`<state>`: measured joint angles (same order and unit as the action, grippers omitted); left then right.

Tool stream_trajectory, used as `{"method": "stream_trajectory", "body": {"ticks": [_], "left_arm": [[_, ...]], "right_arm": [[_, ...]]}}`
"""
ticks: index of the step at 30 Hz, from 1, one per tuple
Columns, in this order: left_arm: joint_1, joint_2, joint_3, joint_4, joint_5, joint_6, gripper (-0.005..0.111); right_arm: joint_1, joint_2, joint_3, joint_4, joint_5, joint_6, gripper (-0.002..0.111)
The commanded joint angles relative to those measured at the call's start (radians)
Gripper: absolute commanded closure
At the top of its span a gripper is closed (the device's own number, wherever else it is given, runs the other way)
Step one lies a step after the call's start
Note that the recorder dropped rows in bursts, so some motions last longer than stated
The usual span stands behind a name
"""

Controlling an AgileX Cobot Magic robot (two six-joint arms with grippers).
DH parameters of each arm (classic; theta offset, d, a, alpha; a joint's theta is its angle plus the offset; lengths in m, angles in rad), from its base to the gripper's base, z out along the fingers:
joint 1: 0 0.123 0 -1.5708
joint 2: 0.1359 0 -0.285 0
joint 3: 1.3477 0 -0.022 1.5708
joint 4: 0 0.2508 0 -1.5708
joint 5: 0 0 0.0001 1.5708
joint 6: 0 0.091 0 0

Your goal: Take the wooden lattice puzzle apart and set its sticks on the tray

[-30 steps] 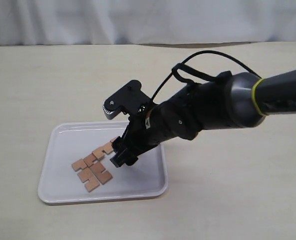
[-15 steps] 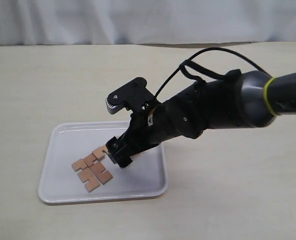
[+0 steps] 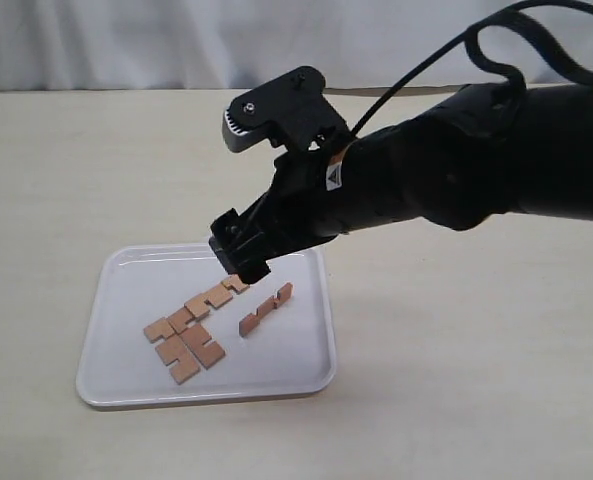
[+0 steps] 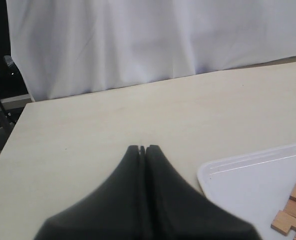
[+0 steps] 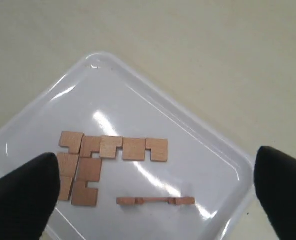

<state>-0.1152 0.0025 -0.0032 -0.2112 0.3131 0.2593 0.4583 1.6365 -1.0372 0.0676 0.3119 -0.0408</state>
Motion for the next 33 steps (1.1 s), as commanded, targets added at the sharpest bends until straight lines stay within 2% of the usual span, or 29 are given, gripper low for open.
{"method": "stream_trajectory", "body": {"ticks": [1, 2, 4, 5, 8, 14, 17, 19, 26, 33], "left_arm": [[0.01, -0.002, 0.003, -0.002, -0.009, 0.005, 0.107], [0.01, -0.002, 0.003, -0.002, -0.009, 0.005, 0.107], [0.01, -0.002, 0.003, -0.002, -0.009, 0.005, 0.107], [0.01, -0.002, 0.003, -0.002, -0.009, 0.005, 0.107], [0.01, -0.002, 0.003, -0.002, -0.009, 0.005, 0.107], [0.01, -0.002, 0.003, -0.002, -0.009, 0.005, 0.107], [0.01, -0.002, 0.003, -0.002, -0.009, 0.005, 0.107], [0.01, -0.002, 0.003, -0.002, -0.009, 0.005, 0.107], [0.01, -0.002, 0.003, -0.002, -0.009, 0.005, 0.107], [0.01, -0.002, 0.003, -0.002, -0.009, 0.005, 0.107]], "right_arm": [[-0.004, -0.008, 0.002, -0.012, 0.084, 0.004, 0.05], [-0.004, -0.008, 0.002, -0.022, 0.104, 0.004, 0.063], [-0.008, -0.01, 0.002, -0.043, 0.159, 0.004, 0.1], [-0.017, -0.01, 0.002, -0.047, 0.187, 0.004, 0.103], [-0.092, -0.01, 0.002, -0.049, 0.278, 0.004, 0.102], [-0.331, -0.068, 0.002, -0.047, 0.492, 0.029, 0.102], [-0.452, -0.158, 0.032, -0.047, 0.53, 0.029, 0.102], [-0.506, -0.237, 0.093, -0.054, 0.477, 0.03, 0.102], [-0.673, -0.62, 0.395, -0.061, 0.128, 0.095, 0.102], [-0.677, -0.98, 0.499, -0.058, 0.024, 0.116, 0.102]]}}
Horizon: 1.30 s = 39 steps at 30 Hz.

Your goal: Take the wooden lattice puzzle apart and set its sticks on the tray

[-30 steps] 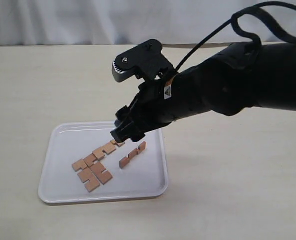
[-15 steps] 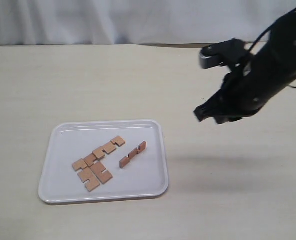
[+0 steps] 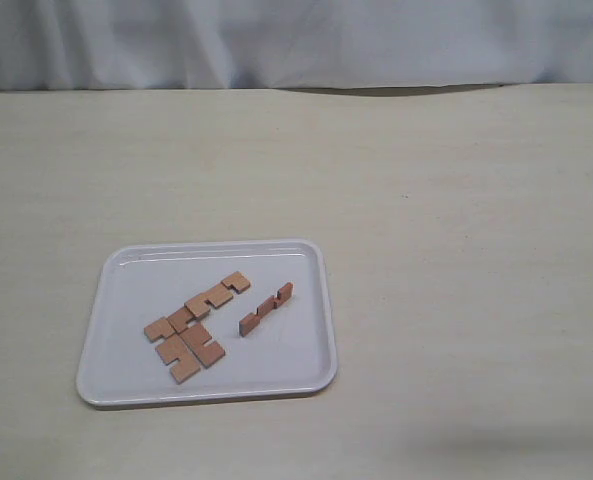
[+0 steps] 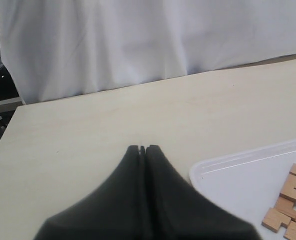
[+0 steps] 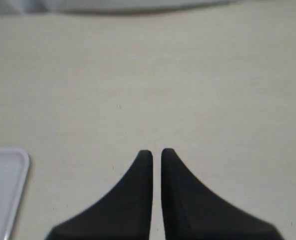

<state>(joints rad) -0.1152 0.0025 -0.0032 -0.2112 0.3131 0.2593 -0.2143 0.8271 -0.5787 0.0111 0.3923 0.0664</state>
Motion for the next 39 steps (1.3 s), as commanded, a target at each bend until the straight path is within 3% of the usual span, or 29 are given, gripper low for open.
{"method": "stream_trajectory", "body": {"ticks": [1, 8, 13, 21, 29, 31, 39], "left_arm": [[0.01, -0.002, 0.003, -0.002, -0.009, 0.005, 0.107], [0.01, -0.002, 0.003, -0.002, -0.009, 0.005, 0.107], [0.01, -0.002, 0.003, -0.002, -0.009, 0.005, 0.107], [0.01, -0.002, 0.003, -0.002, -0.009, 0.005, 0.107], [0.01, -0.002, 0.003, -0.002, -0.009, 0.005, 0.107], [0.01, -0.002, 0.003, -0.002, -0.009, 0.005, 0.107], [0.01, -0.002, 0.003, -0.002, -0.009, 0.005, 0.107]], "right_arm": [[-0.004, -0.227, 0.056, -0.001, -0.073, 0.009, 0.102], [-0.004, -0.671, 0.228, -0.001, -0.231, -0.006, 0.102], [-0.004, -0.827, 0.245, -0.001, -0.229, -0.011, 0.102], [-0.004, -0.827, 0.27, 0.084, -0.236, 0.032, 0.102], [-0.004, -0.827, 0.579, 0.116, -0.437, 0.032, 0.102], [-0.004, -0.827, 0.579, 0.089, -0.303, 0.008, 0.102], [-0.004, -0.827, 0.579, 0.076, -0.288, -0.036, 0.102]]}}
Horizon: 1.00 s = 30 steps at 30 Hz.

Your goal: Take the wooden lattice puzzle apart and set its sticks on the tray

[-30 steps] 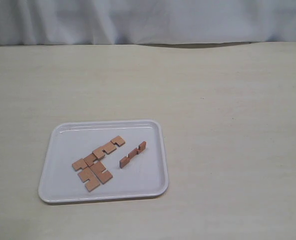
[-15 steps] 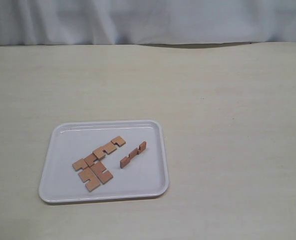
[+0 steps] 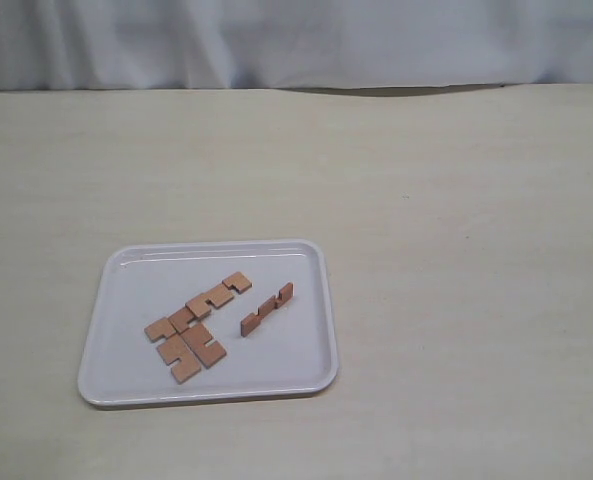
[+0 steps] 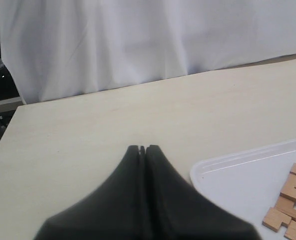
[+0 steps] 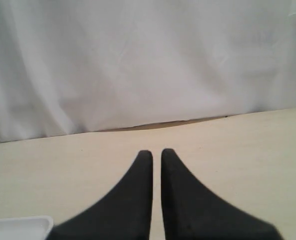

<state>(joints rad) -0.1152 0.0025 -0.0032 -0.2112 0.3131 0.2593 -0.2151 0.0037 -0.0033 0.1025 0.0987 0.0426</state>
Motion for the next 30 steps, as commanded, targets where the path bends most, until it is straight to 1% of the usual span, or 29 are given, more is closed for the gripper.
{"method": "stream_trajectory", "body": {"ticks": [1, 4, 10, 14, 19, 23, 27, 30], "left_arm": [[0.01, -0.002, 0.003, -0.002, -0.009, 0.005, 0.107], [0.01, -0.002, 0.003, -0.002, -0.009, 0.005, 0.107], [0.01, -0.002, 0.003, -0.002, -0.009, 0.005, 0.107], [0.01, -0.002, 0.003, -0.002, -0.009, 0.005, 0.107], [0.01, -0.002, 0.003, -0.002, -0.009, 0.005, 0.107], [0.01, -0.002, 0.003, -0.002, -0.009, 0.005, 0.107], [0.01, -0.002, 0.003, -0.002, -0.009, 0.005, 0.107], [0.01, -0.002, 0.003, -0.002, -0.009, 0.005, 0.107]], "right_arm": [[-0.003, -0.004, 0.003, -0.028, 0.005, -0.012, 0.102], [-0.003, -0.004, 0.003, -0.039, 0.013, -0.012, 0.102], [-0.003, -0.004, 0.003, 0.025, 0.062, 0.005, 0.102], [-0.003, -0.004, 0.003, -0.006, 0.107, -0.006, 0.102], [-0.003, -0.004, 0.003, -0.014, 0.113, -0.009, 0.102], [-0.003, -0.004, 0.003, -0.014, 0.166, -0.006, 0.102], [-0.003, -0.004, 0.003, -0.002, 0.26, -0.006, 0.102], [-0.003, -0.004, 0.003, -0.002, 0.272, -0.006, 0.102]]}}
